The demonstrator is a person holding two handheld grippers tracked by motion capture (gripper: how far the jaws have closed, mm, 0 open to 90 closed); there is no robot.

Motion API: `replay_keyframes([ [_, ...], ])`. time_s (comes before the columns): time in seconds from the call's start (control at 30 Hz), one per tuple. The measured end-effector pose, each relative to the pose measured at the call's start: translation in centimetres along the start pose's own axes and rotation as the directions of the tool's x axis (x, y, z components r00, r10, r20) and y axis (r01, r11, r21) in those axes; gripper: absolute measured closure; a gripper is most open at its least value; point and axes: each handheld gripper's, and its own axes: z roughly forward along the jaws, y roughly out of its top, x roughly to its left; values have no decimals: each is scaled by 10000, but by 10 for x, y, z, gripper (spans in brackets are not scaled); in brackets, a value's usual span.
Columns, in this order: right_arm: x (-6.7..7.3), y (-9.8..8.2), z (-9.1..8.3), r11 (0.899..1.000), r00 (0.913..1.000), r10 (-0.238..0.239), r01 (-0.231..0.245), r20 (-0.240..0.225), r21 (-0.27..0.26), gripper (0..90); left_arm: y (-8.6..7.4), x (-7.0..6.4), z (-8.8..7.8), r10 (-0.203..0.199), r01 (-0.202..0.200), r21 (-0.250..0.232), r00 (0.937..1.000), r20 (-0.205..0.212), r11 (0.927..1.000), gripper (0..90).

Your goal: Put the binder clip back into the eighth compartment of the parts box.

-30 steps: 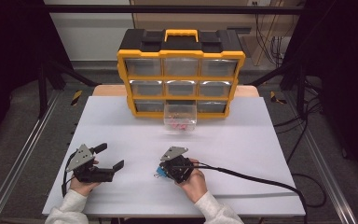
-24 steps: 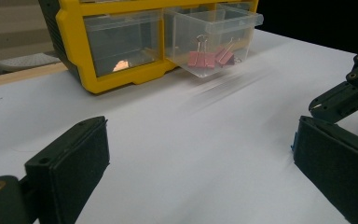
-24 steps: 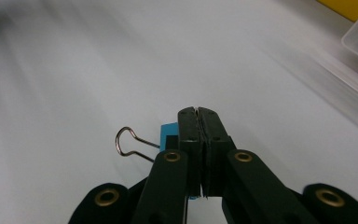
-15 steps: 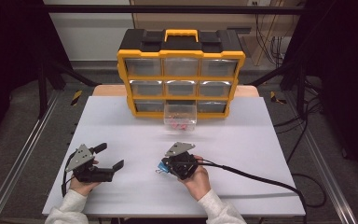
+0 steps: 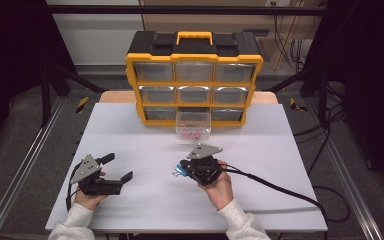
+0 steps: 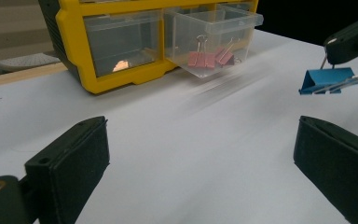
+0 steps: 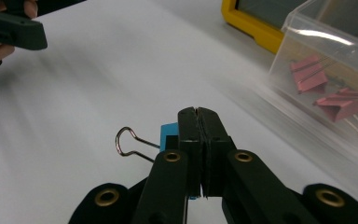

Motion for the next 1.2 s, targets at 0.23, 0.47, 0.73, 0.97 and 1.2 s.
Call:
replay_keyframes([
  [0.23,-10,8,-14,9989,9994,248,-238,232,-414,891,0,0,1,15,-15,21,10000,8,10000,28],
  [0.47,-20,17,-23,9952,9980,492,-456,396,-861,891,0,0,1,7,-7,25,10000,4,10000,28],
  [0.73,-32,26,-28,9894,9953,823,-753,519,-1241,891,0,0,1,12,-12,41,10000,2,10000,29],
  [0.97,-47,36,-36,9835,9911,1068,-936,791,-1551,891,0,0,1,14,-14,60,10000,1,10000,29],
  [1.2,-62,44,-43,9769,9842,1377,-1164,1115,-1791,891,-1,0,1,13,-13,65,10000,2,10000,28],
])
